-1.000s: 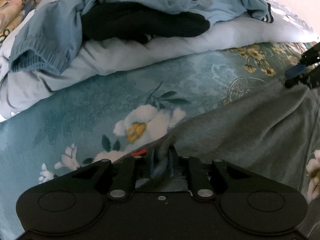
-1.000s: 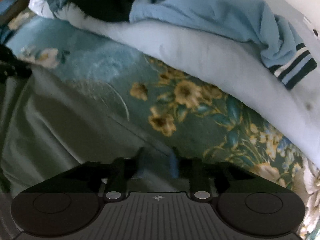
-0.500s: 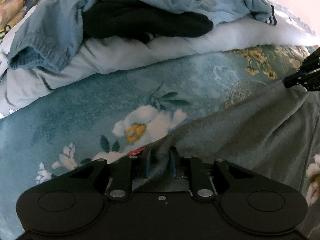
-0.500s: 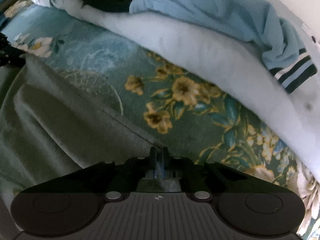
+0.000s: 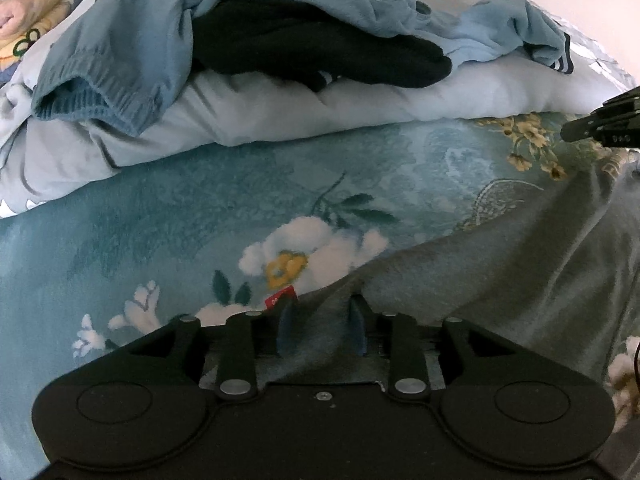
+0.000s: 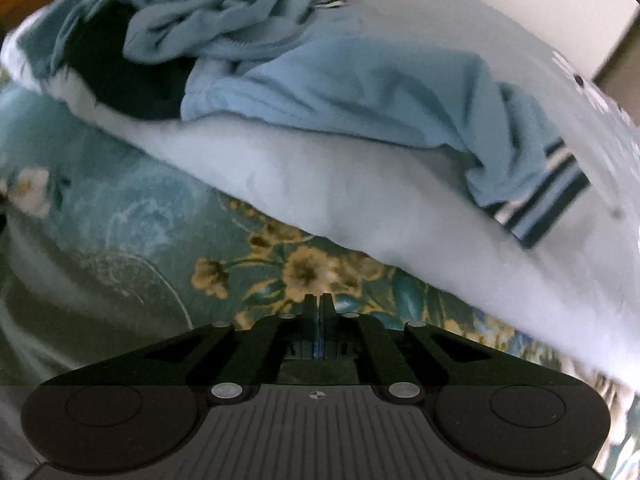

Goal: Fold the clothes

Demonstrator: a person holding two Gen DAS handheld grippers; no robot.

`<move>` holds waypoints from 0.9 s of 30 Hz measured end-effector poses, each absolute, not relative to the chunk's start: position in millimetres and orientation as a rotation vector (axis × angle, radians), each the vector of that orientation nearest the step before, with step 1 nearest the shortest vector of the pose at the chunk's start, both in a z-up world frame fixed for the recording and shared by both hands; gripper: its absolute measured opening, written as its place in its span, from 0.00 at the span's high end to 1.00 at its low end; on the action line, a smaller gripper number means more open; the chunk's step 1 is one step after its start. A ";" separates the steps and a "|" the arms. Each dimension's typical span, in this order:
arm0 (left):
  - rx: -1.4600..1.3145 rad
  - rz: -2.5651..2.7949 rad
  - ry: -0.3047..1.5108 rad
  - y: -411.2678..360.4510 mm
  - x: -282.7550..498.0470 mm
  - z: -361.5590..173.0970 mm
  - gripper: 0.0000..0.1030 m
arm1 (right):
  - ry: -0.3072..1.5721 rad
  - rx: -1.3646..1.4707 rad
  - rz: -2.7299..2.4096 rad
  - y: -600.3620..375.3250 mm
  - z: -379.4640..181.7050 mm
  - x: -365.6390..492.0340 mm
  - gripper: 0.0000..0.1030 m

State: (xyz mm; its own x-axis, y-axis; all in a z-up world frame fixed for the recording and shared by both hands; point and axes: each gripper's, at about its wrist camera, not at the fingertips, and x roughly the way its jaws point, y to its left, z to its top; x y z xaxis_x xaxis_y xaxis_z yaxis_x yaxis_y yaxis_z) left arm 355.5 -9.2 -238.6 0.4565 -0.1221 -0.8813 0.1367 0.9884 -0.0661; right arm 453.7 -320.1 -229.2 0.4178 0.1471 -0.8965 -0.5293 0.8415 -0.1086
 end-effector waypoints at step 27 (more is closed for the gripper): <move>-0.602 0.194 1.058 53.2 197.7 -210.9 0.43 | 1.308 0.567 -0.110 -438.3 -245.9 333.8 0.78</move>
State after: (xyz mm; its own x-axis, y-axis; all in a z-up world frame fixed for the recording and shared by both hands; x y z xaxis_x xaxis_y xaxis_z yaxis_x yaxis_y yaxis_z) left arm 197.7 53.2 -210.9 0.4911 -0.1319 -0.8611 -0.4283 0.8242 -0.3705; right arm 333.8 -438.3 -245.9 0.2758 0.2358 -0.9318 0.3882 0.8595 0.3324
